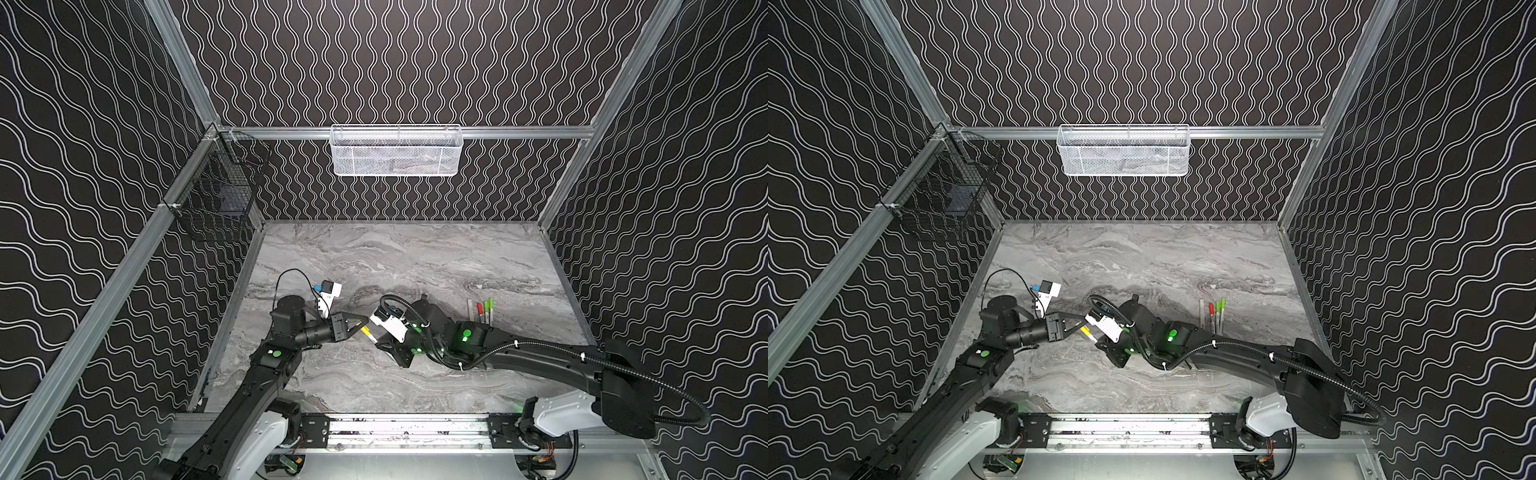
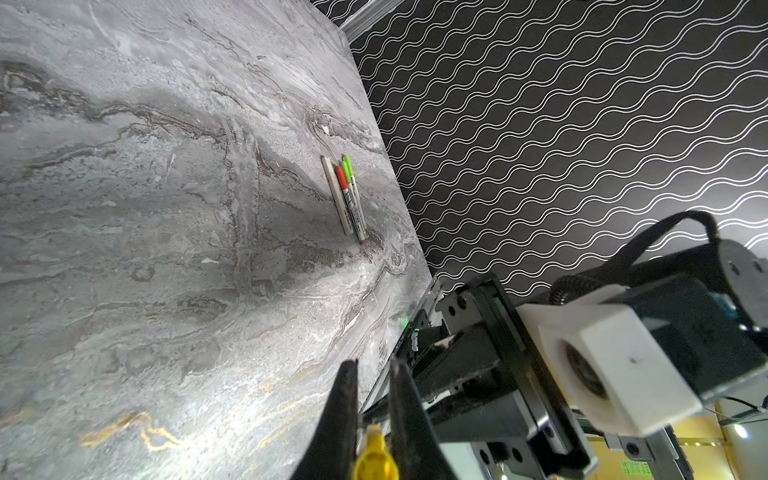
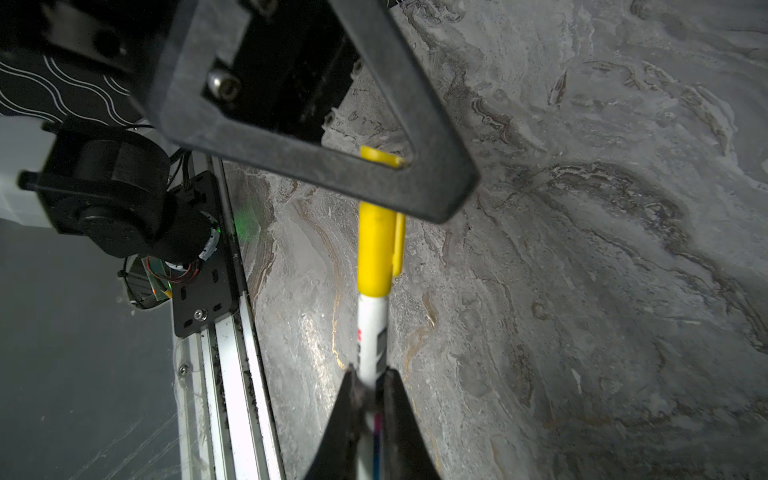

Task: Insert the pens into the pen caps
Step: 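Lift both grippers and press the marker further into the yellow cap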

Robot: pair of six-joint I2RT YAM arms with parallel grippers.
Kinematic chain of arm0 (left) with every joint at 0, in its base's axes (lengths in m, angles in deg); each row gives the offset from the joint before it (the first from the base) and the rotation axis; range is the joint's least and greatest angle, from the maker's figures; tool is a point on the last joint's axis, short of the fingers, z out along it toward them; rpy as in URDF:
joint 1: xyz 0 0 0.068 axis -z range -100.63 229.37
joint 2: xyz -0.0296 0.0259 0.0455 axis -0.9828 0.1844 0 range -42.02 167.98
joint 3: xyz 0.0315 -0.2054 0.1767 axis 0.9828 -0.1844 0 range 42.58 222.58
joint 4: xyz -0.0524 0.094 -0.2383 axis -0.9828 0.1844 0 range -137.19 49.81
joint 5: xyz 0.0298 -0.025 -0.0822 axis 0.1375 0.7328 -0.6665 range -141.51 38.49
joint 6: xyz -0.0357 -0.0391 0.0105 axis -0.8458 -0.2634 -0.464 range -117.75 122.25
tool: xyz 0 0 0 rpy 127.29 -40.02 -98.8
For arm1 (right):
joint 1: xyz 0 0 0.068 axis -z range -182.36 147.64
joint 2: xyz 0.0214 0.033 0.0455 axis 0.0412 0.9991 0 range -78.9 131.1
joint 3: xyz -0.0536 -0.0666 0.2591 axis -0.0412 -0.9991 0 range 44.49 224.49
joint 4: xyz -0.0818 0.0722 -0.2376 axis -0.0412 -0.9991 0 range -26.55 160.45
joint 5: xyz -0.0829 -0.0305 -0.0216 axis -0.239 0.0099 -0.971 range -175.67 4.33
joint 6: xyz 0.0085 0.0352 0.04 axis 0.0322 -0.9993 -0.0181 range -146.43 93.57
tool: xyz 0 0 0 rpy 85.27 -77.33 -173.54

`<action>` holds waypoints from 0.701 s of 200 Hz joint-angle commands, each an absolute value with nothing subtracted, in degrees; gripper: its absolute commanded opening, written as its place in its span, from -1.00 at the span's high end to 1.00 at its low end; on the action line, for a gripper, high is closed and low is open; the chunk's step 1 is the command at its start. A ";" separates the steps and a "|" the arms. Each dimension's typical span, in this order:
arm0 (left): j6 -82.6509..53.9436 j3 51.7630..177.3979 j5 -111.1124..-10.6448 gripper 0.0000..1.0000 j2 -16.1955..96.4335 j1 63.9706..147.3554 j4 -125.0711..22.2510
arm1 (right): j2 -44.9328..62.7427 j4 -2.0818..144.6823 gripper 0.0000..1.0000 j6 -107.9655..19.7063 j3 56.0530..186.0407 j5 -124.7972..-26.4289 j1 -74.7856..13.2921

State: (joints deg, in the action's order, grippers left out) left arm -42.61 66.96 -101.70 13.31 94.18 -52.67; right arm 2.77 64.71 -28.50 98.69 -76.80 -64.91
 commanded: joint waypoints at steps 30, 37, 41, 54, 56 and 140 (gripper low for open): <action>-43.04 67.55 -104.01 0.70 13.37 95.94 -54.99 | 4.42 71.66 0.81 -28.24 101.27 -76.50 -64.24; -42.79 67.74 -103.85 0.64 13.37 96.11 -54.60 | 4.71 71.93 0.81 -28.38 102.09 -75.84 -64.19; -42.68 67.88 -103.75 0.60 13.35 96.16 -54.37 | 4.91 72.09 0.81 -28.43 103.04 -75.45 -64.16; -42.42 68.36 -103.71 0.42 13.10 96.33 -53.87 | 5.34 72.35 0.81 -28.79 103.46 -74.72 -64.02; -42.47 68.41 -103.78 0.38 13.00 96.33 -53.87 | 5.36 72.38 0.81 -28.87 103.51 -74.58 -64.10; -46.26 69.62 -104.73 -0.97 5.93 96.25 -62.91 | -0.26 71.17 0.81 -36.17 102.76 -69.27 -61.34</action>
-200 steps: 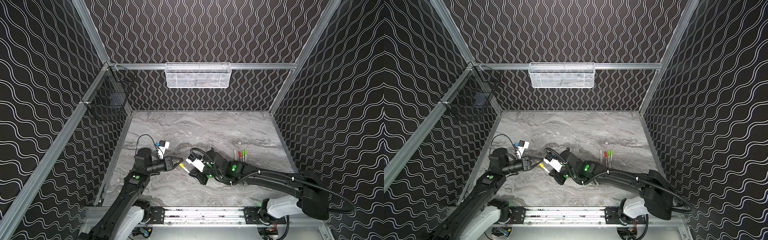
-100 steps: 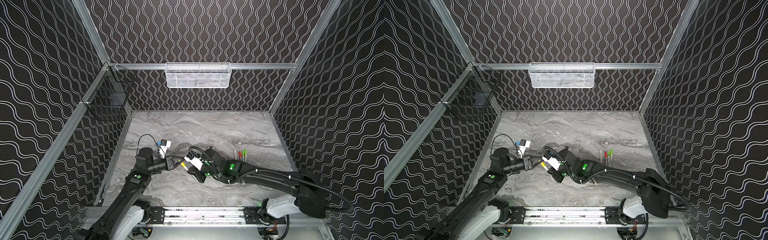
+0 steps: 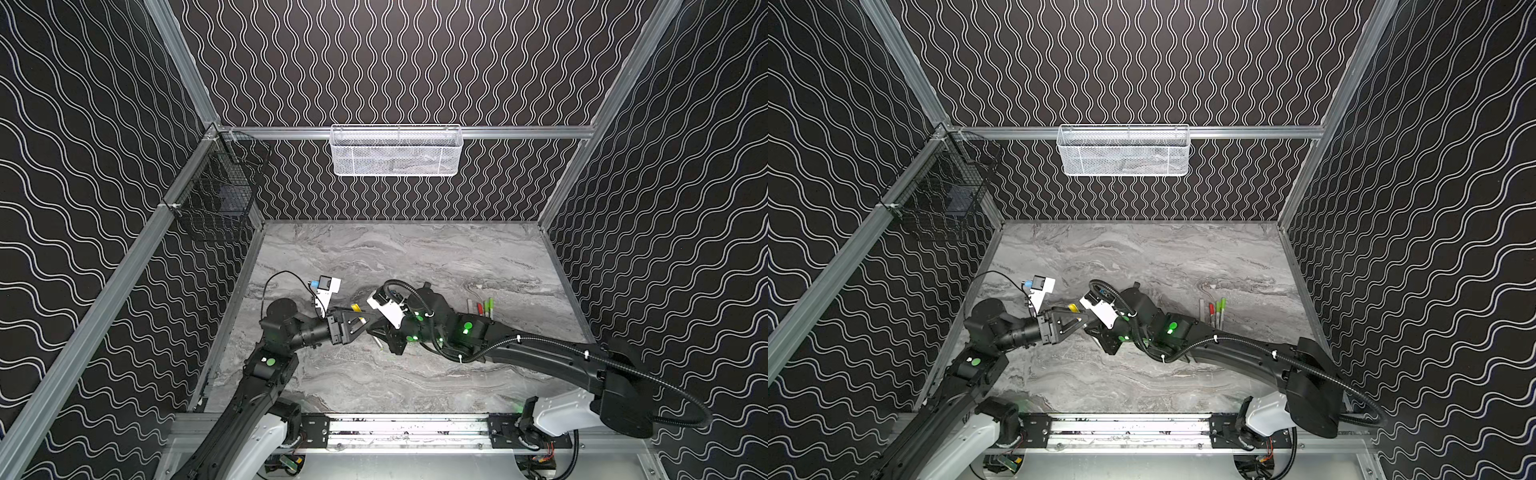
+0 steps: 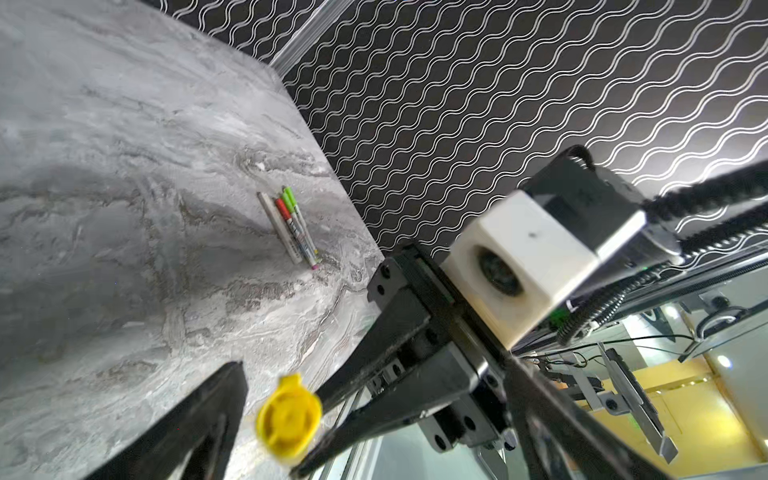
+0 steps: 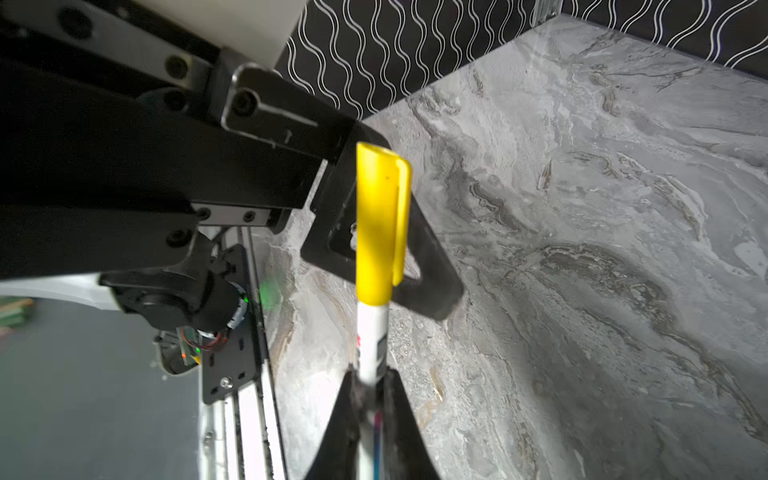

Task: Insert the pens into the pen caps
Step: 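Lift both grippers and press the marker further into the yellow cap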

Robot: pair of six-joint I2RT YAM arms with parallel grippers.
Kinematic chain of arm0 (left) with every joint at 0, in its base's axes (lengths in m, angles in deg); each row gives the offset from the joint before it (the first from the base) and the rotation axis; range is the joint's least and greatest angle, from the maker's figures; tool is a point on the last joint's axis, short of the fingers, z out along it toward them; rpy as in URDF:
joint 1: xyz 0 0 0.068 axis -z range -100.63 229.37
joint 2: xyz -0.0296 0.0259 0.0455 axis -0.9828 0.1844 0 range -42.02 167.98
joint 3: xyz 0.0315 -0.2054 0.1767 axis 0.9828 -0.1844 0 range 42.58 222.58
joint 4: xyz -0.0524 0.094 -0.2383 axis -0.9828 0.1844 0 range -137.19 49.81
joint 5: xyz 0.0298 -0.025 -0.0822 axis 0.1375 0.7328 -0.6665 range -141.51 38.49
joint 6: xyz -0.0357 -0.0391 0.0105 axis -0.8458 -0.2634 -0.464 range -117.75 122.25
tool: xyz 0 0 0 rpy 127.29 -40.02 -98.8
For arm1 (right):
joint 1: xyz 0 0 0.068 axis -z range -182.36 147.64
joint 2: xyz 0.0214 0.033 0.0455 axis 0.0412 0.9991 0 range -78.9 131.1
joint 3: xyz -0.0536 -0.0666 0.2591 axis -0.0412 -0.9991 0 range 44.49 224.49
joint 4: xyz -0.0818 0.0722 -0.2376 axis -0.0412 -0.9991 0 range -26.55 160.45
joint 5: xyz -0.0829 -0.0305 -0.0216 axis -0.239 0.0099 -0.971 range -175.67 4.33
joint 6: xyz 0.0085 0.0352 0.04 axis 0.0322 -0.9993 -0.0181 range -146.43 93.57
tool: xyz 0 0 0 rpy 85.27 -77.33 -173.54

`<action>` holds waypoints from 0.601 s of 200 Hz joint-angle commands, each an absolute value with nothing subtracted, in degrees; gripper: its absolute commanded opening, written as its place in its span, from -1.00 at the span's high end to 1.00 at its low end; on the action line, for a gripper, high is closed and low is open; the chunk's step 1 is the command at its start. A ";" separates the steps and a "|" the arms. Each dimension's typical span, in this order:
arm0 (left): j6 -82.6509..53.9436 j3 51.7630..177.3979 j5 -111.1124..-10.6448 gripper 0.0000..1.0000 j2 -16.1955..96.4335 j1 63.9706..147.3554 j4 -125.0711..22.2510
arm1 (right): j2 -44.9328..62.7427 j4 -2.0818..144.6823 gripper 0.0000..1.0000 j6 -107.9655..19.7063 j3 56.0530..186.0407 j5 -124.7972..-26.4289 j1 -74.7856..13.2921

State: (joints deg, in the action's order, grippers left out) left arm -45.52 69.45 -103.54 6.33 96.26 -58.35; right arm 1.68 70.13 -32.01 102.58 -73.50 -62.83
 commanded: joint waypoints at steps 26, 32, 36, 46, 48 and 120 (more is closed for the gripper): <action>-47.52 69.62 -106.59 -0.97 4.39 96.25 -66.72 | -3.44 72.14 0.80 -40.21 102.25 -62.86 -58.71; -47.33 69.88 -107.01 -0.97 4.03 96.25 -66.83 | -4.37 72.69 0.80 -41.13 102.04 -61.46 -57.98; -47.14 70.10 -107.43 -0.97 3.81 96.20 -66.94 | -4.85 73.19 0.80 -42.16 101.98 -60.55 -57.54; -46.74 70.68 -108.63 -0.97 3.51 96.34 -67.05 | -6.02 74.71 0.79 -43.92 102.05 -58.19 -56.60; -46.80 70.83 -108.77 -0.97 3.50 96.34 -67.10 | -6.27 75.05 0.79 -44.27 101.99 -57.72 -56.35; -45.14 73.77 -110.08 -0.65 6.57 104.42 -68.98 | -8.30 85.23 0.78 -54.51 100.38 -50.38 -54.99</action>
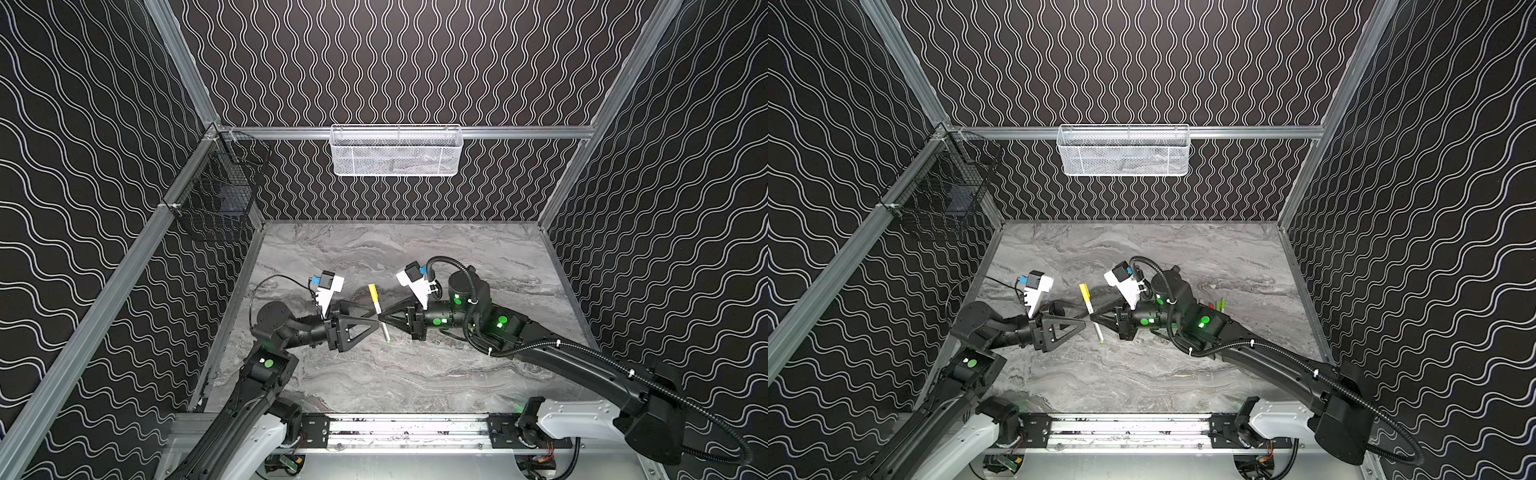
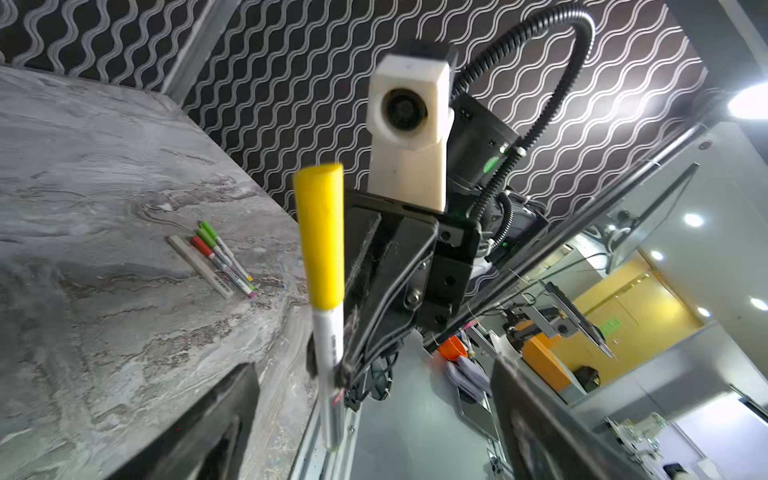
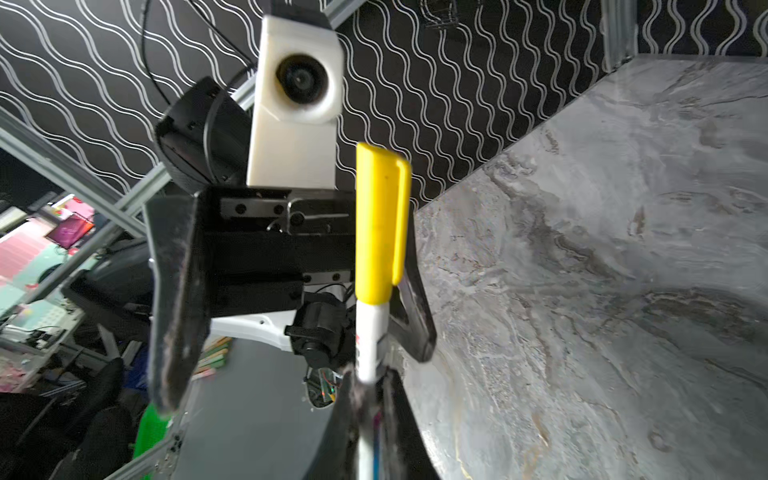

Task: Insert the pens into the pen caps
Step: 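Lift both grippers and press the marker further into the yellow cap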

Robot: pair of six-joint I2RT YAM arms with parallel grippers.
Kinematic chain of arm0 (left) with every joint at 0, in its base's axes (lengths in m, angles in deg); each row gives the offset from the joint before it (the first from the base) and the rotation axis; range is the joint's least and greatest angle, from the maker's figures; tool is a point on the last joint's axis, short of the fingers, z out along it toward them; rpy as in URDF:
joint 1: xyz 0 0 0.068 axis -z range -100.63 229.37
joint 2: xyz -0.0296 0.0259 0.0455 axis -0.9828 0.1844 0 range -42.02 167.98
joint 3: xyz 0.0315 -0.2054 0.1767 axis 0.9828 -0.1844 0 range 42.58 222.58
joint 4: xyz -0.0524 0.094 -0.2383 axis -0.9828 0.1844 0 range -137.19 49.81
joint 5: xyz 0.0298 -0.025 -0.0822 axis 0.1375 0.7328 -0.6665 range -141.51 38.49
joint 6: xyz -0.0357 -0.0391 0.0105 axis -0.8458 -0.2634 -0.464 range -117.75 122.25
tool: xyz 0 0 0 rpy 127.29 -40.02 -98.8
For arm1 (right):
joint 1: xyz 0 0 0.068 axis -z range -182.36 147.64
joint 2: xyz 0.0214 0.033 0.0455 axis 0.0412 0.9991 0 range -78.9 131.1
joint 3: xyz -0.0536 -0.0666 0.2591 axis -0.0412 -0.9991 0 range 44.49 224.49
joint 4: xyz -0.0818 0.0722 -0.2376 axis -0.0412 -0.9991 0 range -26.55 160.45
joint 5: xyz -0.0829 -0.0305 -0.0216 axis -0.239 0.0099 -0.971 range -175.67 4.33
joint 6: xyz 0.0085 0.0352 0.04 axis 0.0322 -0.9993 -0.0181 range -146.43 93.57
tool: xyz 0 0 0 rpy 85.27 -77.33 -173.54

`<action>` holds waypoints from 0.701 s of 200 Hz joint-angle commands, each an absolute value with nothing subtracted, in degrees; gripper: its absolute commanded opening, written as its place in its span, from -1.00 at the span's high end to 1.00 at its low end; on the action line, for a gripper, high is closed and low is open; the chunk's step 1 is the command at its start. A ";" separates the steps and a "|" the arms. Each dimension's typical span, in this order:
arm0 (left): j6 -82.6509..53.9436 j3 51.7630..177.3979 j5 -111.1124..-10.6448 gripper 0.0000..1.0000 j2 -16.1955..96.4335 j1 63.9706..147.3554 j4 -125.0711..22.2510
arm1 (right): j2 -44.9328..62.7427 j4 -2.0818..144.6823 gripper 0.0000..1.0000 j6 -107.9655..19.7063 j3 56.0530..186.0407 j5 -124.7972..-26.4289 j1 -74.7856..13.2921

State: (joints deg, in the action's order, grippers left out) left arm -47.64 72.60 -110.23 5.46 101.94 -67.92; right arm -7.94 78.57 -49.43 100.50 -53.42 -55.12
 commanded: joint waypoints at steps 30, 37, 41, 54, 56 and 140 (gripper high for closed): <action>-41.99 74.40 -107.51 -0.07 7.53 108.04 -65.84 | -8.93 88.26 0.77 -56.66 99.94 -50.17 -55.01; -41.72 74.31 -107.01 0.05 7.48 108.50 -65.76 | -9.02 87.97 0.77 -56.62 100.09 -50.40 -55.01; -41.62 74.21 -106.83 0.13 7.47 108.74 -65.67 | -9.10 87.93 0.77 -56.65 100.14 -50.42 -55.03; -41.46 73.98 -106.46 0.29 7.69 109.20 -66.02 | -9.46 87.91 0.76 -56.83 100.16 -50.55 -55.02; -41.44 73.96 -106.51 0.31 7.69 109.24 -66.07 | -9.53 87.87 0.76 -56.79 100.16 -50.65 -55.01; -39.09 74.24 -104.86 1.00 7.57 109.82 -62.70 | -10.06 83.73 -0.07 -55.73 103.37 -51.84 -54.42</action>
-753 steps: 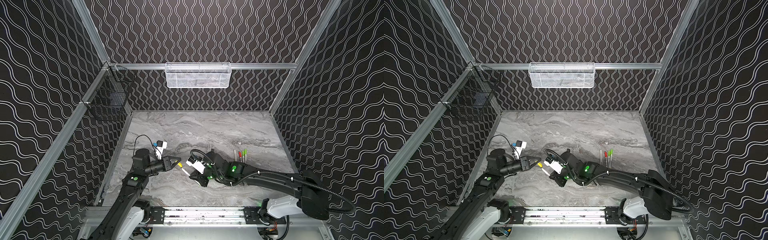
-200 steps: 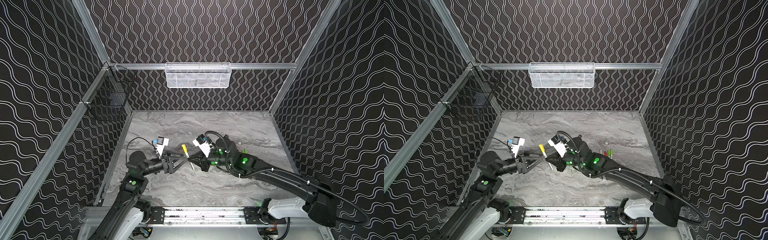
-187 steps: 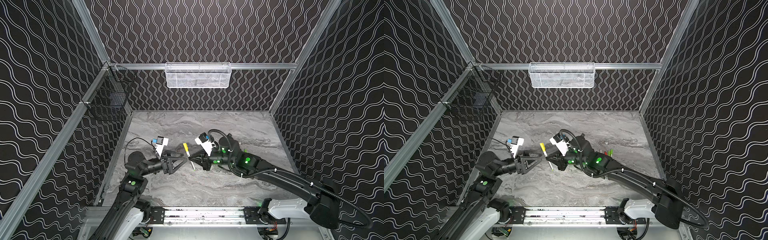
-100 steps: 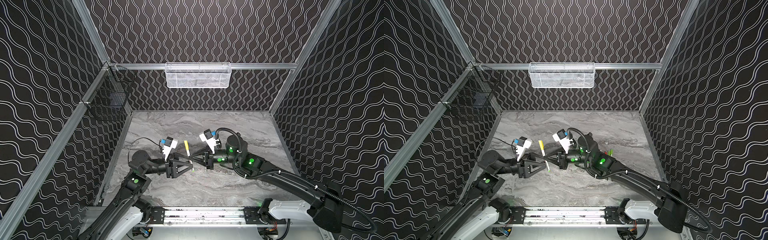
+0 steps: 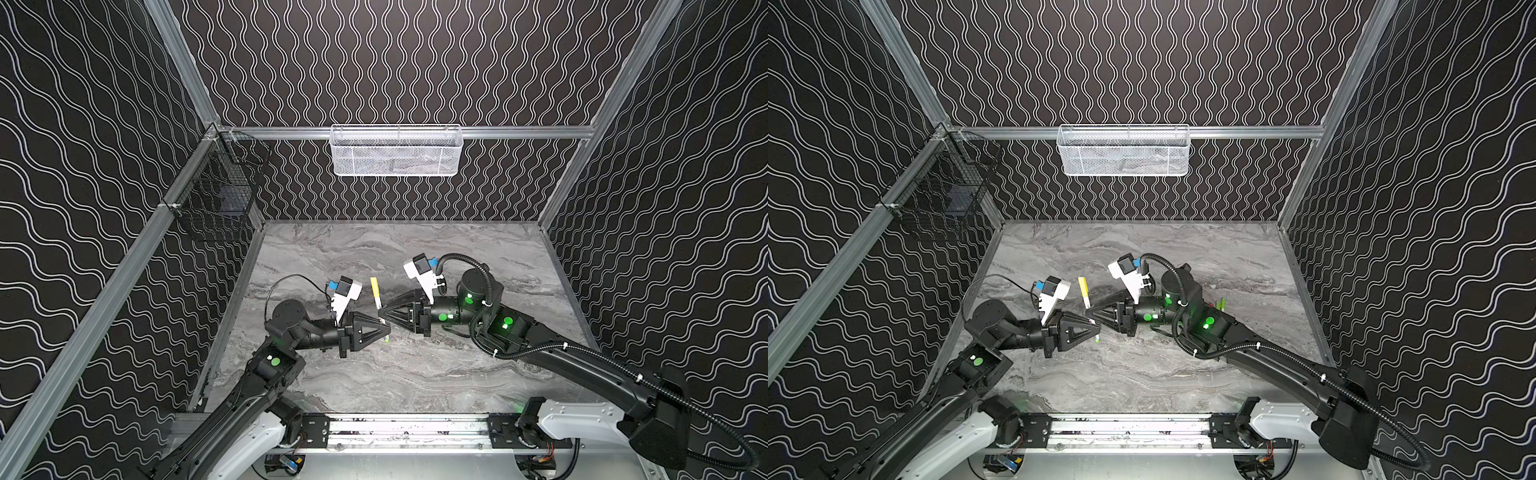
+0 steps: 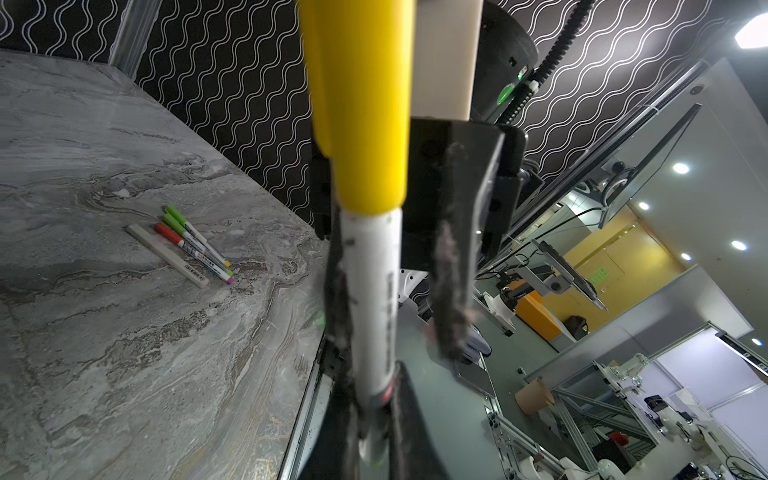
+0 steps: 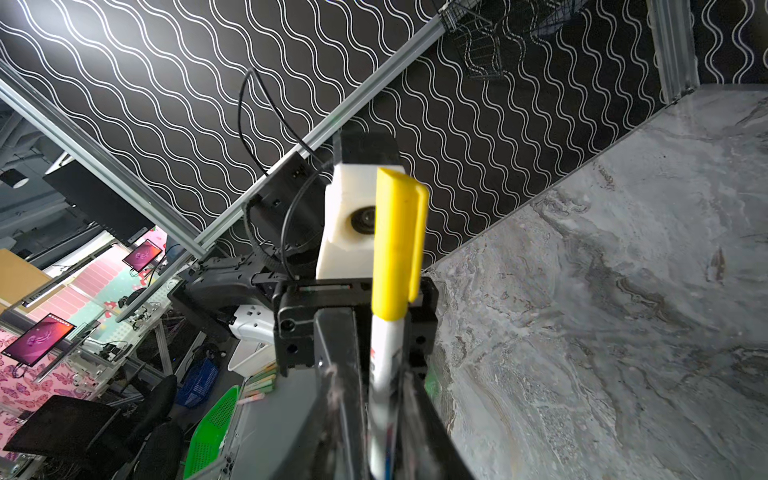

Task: Insert the pens into the pen caps
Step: 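Lift both grippers and press the marker further into the yellow cap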

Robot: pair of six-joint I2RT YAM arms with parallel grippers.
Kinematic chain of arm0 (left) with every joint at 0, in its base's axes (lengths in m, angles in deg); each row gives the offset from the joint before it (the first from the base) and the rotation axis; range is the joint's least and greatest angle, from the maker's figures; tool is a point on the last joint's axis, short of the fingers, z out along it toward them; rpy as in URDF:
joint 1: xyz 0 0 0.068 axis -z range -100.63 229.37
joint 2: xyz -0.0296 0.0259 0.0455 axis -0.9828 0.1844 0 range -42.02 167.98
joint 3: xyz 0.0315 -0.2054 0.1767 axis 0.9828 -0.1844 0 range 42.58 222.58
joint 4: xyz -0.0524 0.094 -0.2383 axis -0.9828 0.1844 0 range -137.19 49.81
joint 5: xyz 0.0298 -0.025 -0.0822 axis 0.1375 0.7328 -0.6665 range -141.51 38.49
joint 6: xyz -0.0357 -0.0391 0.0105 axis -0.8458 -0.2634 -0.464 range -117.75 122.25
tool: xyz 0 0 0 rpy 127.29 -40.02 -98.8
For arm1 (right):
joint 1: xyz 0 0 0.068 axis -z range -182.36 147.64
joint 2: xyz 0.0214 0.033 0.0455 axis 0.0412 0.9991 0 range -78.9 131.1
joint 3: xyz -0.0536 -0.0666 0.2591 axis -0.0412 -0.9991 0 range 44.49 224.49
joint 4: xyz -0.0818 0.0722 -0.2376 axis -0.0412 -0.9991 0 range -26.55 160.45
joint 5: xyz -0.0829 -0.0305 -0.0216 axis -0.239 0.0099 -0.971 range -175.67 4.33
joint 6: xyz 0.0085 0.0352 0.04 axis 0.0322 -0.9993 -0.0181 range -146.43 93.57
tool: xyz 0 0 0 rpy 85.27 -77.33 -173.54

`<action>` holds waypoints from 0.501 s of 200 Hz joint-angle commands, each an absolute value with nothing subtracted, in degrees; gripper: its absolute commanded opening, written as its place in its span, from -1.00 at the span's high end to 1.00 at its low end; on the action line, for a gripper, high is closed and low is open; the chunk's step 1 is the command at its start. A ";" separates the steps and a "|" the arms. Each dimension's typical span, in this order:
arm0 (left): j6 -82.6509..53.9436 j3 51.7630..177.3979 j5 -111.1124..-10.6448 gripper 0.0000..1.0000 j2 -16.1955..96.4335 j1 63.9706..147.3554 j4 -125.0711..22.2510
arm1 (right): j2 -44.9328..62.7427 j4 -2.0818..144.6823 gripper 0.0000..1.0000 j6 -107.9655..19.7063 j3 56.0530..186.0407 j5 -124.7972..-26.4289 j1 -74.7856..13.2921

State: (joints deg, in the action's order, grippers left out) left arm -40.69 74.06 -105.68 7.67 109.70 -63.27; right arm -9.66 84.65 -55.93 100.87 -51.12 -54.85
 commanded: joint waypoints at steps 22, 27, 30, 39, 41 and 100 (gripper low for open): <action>-38.79 74.26 -104.94 1.00 7.59 110.50 -62.31 | -9.86 81.52 -0.36 -54.84 105.81 -51.44 -52.87; -38.79 74.30 -105.10 1.00 7.66 110.72 -62.40 | -9.68 80.96 -0.37 -54.60 106.52 -51.32 -52.39; -38.73 74.31 -105.26 1.00 7.71 110.90 -62.47 | -9.52 80.65 -0.38 -54.42 106.85 -51.18 -52.15; -38.88 74.31 -105.81 1.00 7.85 111.63 -63.12 | -8.84 79.64 -0.38 -54.02 108.23 -50.09 -51.25; -38.84 74.31 -105.95 1.00 7.89 111.74 -63.24 | -8.67 79.41 -0.39 -53.94 108.59 -49.81 -51.13; -33.42 76.37 -101.85 1.00 7.63 114.57 -54.85 | -2.94 70.77 -0.27 -50.23 117.60 -47.37 -49.94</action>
